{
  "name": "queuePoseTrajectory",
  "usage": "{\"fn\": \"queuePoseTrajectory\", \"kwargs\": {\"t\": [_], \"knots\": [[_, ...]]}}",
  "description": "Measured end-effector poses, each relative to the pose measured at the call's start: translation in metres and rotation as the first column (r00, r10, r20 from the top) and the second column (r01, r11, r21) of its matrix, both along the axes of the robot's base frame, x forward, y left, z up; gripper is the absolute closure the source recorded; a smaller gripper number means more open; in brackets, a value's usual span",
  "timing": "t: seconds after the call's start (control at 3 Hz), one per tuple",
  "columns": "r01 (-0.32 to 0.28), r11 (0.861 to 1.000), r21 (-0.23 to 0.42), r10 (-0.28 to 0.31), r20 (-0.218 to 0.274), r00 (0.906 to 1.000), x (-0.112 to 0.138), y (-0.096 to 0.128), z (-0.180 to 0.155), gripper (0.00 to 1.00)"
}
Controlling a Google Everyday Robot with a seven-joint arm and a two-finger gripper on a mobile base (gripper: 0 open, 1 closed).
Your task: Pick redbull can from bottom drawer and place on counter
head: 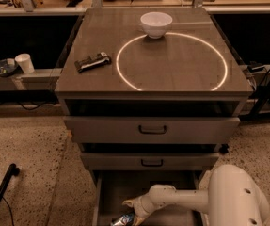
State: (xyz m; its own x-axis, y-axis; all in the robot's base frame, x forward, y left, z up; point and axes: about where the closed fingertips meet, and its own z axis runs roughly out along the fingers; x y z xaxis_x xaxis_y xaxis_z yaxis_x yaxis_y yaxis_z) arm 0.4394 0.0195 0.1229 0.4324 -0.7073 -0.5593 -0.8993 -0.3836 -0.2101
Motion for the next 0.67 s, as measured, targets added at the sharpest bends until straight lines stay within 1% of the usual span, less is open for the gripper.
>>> {"fn": "queuePoseTrajectory", "kwargs": {"t": [0.67], "knots": [[-0.003,1.0,-0.007,0.003,-0.059,0.9983,0.0014,0.0045,-0.0205,0.73]]}}
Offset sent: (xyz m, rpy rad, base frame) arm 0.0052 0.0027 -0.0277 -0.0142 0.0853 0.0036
